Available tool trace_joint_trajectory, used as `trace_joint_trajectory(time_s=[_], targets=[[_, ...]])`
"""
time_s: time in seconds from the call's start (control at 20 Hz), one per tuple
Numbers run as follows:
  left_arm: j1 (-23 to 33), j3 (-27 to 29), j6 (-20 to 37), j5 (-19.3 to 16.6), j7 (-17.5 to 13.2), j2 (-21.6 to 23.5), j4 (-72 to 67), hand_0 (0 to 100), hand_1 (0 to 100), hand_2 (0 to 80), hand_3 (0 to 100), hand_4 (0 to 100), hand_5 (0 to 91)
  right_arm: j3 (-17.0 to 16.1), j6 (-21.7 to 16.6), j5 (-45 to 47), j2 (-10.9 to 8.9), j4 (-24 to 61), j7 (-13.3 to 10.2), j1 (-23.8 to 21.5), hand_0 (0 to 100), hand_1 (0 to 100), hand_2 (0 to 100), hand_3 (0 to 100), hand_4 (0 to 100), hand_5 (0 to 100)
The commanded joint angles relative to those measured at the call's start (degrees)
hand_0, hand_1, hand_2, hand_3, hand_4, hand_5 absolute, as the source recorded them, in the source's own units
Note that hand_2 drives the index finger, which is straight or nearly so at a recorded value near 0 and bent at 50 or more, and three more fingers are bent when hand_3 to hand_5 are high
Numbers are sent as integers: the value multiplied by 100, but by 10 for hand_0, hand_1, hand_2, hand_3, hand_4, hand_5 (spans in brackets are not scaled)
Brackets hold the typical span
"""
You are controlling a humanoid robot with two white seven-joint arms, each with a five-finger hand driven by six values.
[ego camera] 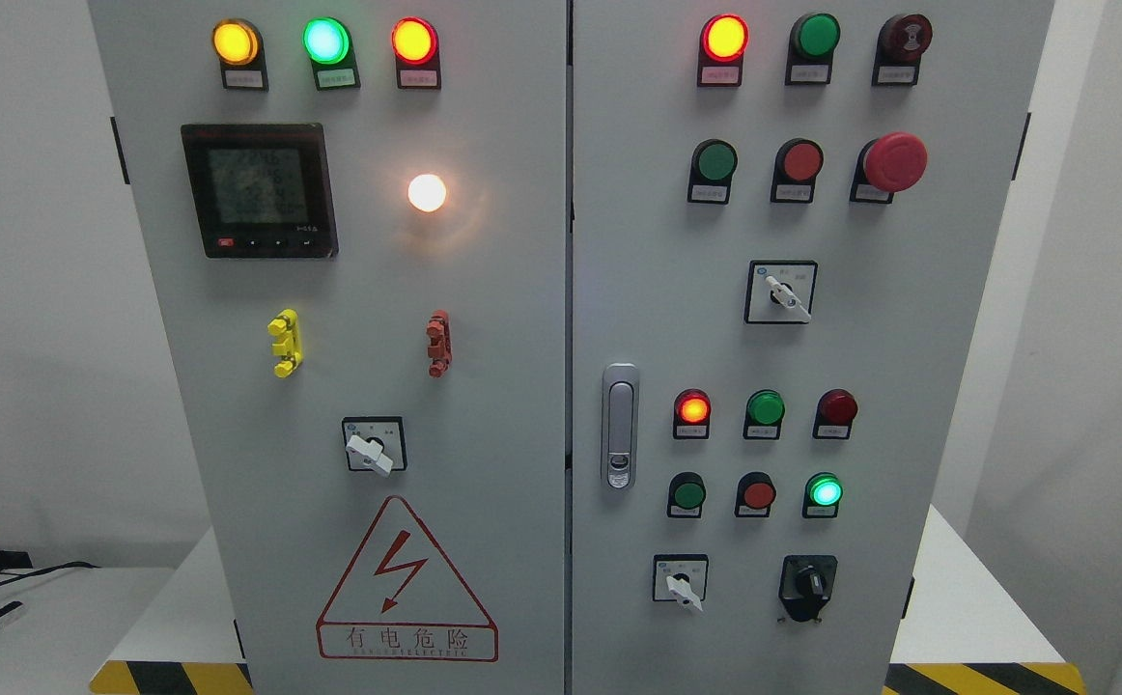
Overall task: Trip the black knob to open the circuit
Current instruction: 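Open the right hand and lower it away from the black knob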
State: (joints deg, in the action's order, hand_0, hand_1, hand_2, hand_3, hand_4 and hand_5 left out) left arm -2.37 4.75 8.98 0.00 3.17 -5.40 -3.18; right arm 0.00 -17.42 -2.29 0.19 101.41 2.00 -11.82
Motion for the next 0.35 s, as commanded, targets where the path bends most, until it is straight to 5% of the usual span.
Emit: trace_joint_trajectory(time_s=[0.0, 0.3], targets=[[0, 0, -2, -176, -1, 4, 2, 120, 389, 0, 0, 0, 0, 97, 28, 79, -177, 265, 20, -136, 143, 253, 0, 0, 0, 0], [0, 0, -2, -176, -1, 4, 2, 120, 389, 0, 0, 0, 0, 70, 28, 106, -212, 336, 20, -198, 138, 250, 0, 0, 0, 0]])
